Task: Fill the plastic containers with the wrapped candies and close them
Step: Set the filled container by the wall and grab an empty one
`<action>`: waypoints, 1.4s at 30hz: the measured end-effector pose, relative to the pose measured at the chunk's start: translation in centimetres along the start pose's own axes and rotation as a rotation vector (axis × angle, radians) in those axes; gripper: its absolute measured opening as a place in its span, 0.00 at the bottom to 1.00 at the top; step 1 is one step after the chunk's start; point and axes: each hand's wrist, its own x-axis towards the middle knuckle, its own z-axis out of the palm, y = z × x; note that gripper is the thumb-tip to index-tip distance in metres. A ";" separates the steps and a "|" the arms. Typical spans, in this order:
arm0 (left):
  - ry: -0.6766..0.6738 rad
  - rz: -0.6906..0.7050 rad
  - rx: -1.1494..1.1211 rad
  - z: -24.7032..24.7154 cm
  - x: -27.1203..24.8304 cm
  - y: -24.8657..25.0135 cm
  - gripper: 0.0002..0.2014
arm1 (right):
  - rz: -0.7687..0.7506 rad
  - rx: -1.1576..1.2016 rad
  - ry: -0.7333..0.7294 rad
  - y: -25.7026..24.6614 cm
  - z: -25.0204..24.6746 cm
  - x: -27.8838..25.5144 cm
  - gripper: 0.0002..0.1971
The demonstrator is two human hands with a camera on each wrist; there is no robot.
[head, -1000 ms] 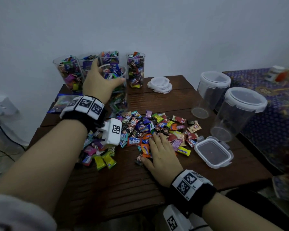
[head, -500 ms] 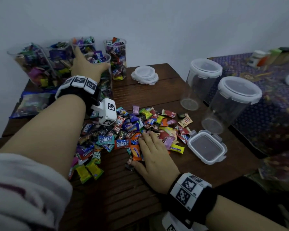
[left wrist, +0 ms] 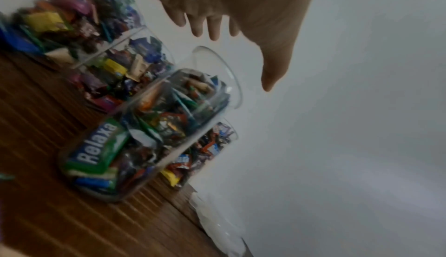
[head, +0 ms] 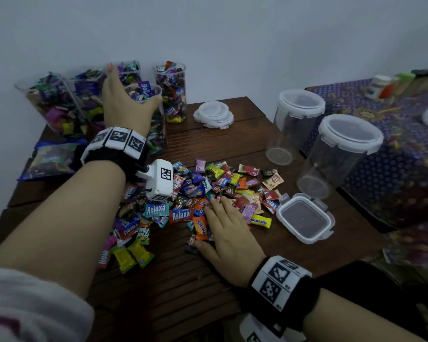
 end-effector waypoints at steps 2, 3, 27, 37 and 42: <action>0.007 0.064 0.010 0.1 -0.8 1.3 0.42 | 0.002 0.021 -0.001 0.1 0.0 -0.2 0.48; -0.008 0.096 0.001 0.2 -1.2 2.1 0.40 | -0.001 0.034 -0.002 0.1 -0.2 -0.3 0.48; -0.739 0.048 -0.281 14.3 -9.0 13.9 0.56 | 0.329 -0.131 0.210 9.2 -3.4 -5.5 0.36; -0.775 0.025 -0.413 17.7 -9.7 14.5 0.58 | 0.301 -0.100 0.091 9.6 -3.0 -5.8 0.35; -0.718 0.012 -0.370 16.7 -10.5 15.5 0.51 | 0.316 -0.100 0.089 9.4 -3.3 -5.8 0.34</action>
